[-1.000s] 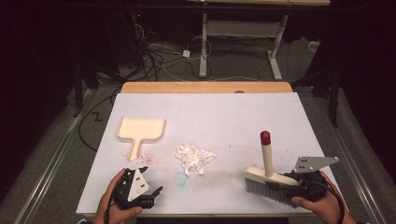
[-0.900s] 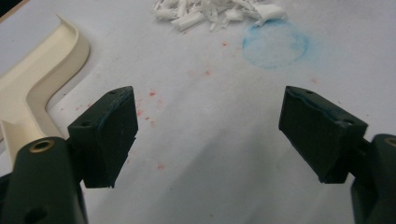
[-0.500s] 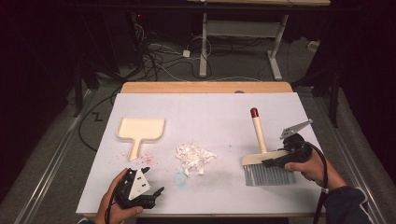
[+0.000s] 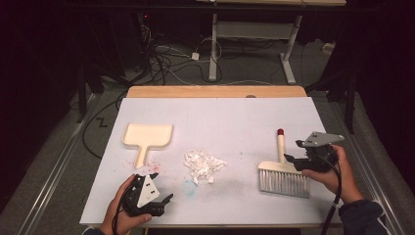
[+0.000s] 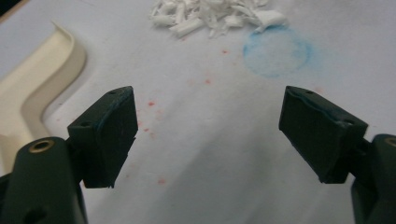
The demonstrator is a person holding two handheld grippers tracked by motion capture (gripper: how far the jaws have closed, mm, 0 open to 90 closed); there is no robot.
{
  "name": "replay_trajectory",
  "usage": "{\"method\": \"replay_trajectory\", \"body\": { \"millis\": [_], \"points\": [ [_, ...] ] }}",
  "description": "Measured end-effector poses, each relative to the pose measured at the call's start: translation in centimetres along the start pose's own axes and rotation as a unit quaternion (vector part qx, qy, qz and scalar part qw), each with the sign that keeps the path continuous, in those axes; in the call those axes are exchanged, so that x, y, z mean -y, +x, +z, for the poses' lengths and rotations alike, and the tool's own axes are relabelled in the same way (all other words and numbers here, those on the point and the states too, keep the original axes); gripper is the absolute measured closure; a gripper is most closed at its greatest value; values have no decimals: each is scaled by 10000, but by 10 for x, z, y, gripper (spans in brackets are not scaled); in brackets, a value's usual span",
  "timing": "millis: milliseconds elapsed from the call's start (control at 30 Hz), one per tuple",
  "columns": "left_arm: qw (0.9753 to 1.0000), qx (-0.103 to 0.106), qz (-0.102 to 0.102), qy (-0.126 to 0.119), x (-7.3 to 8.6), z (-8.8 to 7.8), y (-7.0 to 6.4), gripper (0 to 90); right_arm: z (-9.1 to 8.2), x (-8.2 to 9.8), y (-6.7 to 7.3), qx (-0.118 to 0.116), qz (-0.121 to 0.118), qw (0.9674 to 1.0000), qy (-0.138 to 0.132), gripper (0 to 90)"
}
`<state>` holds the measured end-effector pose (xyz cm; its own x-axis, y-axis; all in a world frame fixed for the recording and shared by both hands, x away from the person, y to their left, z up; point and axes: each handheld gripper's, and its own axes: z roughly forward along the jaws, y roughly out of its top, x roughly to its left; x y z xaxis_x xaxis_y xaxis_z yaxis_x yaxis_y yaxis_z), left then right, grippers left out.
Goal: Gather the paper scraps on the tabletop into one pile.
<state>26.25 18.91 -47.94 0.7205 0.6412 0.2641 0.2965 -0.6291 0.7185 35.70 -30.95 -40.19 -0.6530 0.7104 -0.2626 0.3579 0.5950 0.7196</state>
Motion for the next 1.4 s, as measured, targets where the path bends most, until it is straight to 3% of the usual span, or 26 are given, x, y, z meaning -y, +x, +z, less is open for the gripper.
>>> {"method": "replay_trajectory", "body": {
  "millis": [33,133,200,367,467,533,633,800,900,1400],
  "points": [
    [10000,-14,-42,-10,0,0,1,184,-5,3,4,116,24,9997,-235,315],
    [9999,-67,-118,-26,1,0,4,182,-17,12,13,93,273,9959,-854,286],
    [9999,-82,-130,-41,0,0,4,180,-22,18,22,265,436,9934,-1030,260],
    [9998,-159,-45,-101,-3,-1,1,168,-38,34,48,608,295,9870,-1456,254],
    [9998,-163,-33,-97,-1,-1,0,162,-45,44,58,612,415,9848,-1572,232],
    [9997,-194,-58,-103,1,-2,-1,162,-47,48,65,685,276,9864,-1468,214],
    [9997,-187,-37,-134,1,-4,-3,162,-49,51,69,656,311,9865,-1467,210],
    [9997,-181,-35,-139,1,-4,-2,162,-48,50,70,722,354,9855,-1491,205],
    [9998,-171,-34,-119,0,-2,-1,162,-46,50,70,694,313,9871,-1405,205],
    [10000,-73,-25,-45,-1,0,-3,162,-45,47,71,707,305,9887,-1288,204]
  ]
}}
